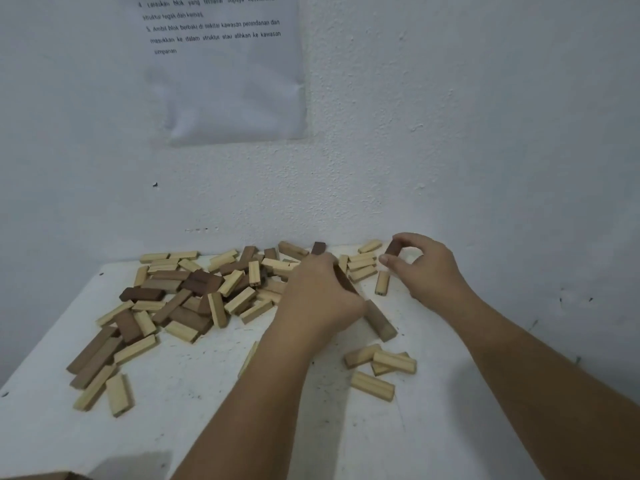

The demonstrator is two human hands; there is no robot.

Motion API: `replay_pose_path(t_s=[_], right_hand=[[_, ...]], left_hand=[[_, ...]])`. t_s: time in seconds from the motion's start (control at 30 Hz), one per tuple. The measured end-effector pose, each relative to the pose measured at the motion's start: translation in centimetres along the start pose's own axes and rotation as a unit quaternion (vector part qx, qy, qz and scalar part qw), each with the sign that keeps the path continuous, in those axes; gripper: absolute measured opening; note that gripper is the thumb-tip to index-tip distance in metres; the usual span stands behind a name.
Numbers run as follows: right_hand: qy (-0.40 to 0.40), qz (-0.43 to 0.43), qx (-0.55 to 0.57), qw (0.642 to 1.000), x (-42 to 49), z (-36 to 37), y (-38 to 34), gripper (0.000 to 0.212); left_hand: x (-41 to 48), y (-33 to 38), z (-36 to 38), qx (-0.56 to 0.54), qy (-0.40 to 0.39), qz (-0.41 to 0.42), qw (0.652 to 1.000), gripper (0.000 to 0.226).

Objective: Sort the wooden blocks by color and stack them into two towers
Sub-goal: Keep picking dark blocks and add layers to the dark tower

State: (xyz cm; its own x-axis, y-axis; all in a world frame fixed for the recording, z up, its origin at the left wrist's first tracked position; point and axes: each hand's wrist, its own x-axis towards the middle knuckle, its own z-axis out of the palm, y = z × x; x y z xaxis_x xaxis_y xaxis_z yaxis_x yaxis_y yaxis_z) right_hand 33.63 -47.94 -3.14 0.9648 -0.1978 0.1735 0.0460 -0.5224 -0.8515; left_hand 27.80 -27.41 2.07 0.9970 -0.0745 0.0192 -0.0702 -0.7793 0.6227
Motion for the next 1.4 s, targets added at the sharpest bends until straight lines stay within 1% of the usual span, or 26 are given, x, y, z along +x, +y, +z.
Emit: replay_pose_path(t_s=[0.07,0.1,0.17,0.23,0.33,0.4,0.43,0.57,0.67,0.73,0.8,0.83,0.87,0.93,0.97,1.03,1.1,1.13,1.17,1.23,1.3,1.4], right_hand=[[-0.023,-0.01,0.006,1.0,-3.1,-1.1,-1.7,0.036],[-0.049,-0.017,0.003,0.999,-5.1,-1.7,-2.6,0.039],[-0.112,-0.024,-0.017,0.993,-9.4,-2.9,-4.2,0.047],[-0.168,-0.04,-0.058,0.983,-13.2,-3.5,-5.1,0.053],[-0.204,-0.07,-0.131,0.968,-17.6,-3.6,-5.7,0.058],[-0.218,-0.073,-0.143,0.963,-20.3,-3.4,-6.0,0.062],[-0.229,-0.071,-0.145,0.96,-21.5,-3.1,-6.2,0.062],[-0.263,-0.057,-0.118,0.956,-25.2,-1.8,-7.1,0.045],[-0.263,-0.04,-0.101,0.959,-26.5,-0.8,-7.1,0.042],[-0.268,-0.026,-0.101,0.958,-26.9,-0.3,-6.6,0.046],[-0.271,-0.032,-0.097,0.957,-27.2,0.0,-6.1,0.05],[-0.271,-0.042,-0.09,0.957,-27.2,0.1,-5.9,0.045],[-0.268,-0.052,-0.08,0.959,-27.2,0.1,-5.7,0.036],[-0.225,-0.081,-0.058,0.969,-26.7,0.1,-5.7,0.014],[-0.187,-0.098,-0.054,0.976,-26.2,0.1,-5.7,0.008],[-0.096,-0.134,-0.06,0.984,-24.8,0.0,-5.9,0.013],[-0.034,-0.137,-0.093,0.986,-22.5,0.0,-5.9,0.012],[-0.02,-0.122,-0.124,0.985,-21.1,0.1,-5.9,0.01],[-0.015,-0.096,-0.165,0.982,-19.7,0.3,-5.8,0.013],[-0.03,-0.046,-0.242,0.969,-17.3,0.7,-5.8,0.024],[-0.055,-0.019,-0.28,0.958,-15.4,1.3,-5.8,0.033],[-0.075,-0.005,-0.313,0.947,-13.5,2.4,-5.6,0.03]], left_hand=[[-2.9,-0.6,-0.3,-0.031,-0.004,0.013,0.999,0.056],[-4.6,-1.0,-0.5,-0.038,-0.014,0.018,0.999,0.061],[-8.0,-1.8,-0.6,-0.018,-0.039,0.03,0.999,0.063],[-11.5,-2.9,-0.7,0.005,-0.046,0.042,0.998,0.068],[-15.9,-4.5,-0.7,0.012,-0.052,0.054,0.997,0.076],[-18.4,-5.4,-0.8,0.02,-0.057,0.065,0.996,0.074],[-19.5,-5.8,-0.9,0.026,-0.055,0.074,0.995,0.072],[-22.4,-7.4,-1.0,0.025,-0.054,0.088,0.994,0.064],[-23.3,-8.9,-1.0,0.023,-0.059,0.089,0.994,0.073],[-23.4,-9.6,-1.0,0.016,-0.051,0.093,0.994,0.076],[-23.3,-10.0,-1.0,0.008,-0.052,0.098,0.994,0.078],[-23.3,-10.1,-1.0,0.006,-0.054,0.102,0.993,0.078],[-23.2,-10.3,-1.0,0.006,-0.054,0.107,0.993,0.08],[-23.0,-10.6,-1.0,0.008,-0.054,0.117,0.992,0.083],[-23.0,-10.6,-1.1,0.008,-0.053,0.118,0.992,0.085],[-23.1,-10.5,-1.2,0.0,-0.051,0.117,0.992,0.087],[-23.3,-10.4,-1.3,-0.005,-0.046,0.118,0.992,0.086],[-23.3,-10.4,-1.1,-0.004,-0.047,0.117,0.992,0.086],[-23.4,-10.4,-1.1,-0.002,-0.049,0.115,0.992,0.086],[-23.4,-10.5,-0.9,0.006,-0.049,0.112,0.992,0.087],[-23.4,-10.4,-0.9,0.013,-0.053,0.112,0.992,0.088],[-23.5,-10.2,-0.7,0.029,-0.057,0.116,0.991,0.089]])
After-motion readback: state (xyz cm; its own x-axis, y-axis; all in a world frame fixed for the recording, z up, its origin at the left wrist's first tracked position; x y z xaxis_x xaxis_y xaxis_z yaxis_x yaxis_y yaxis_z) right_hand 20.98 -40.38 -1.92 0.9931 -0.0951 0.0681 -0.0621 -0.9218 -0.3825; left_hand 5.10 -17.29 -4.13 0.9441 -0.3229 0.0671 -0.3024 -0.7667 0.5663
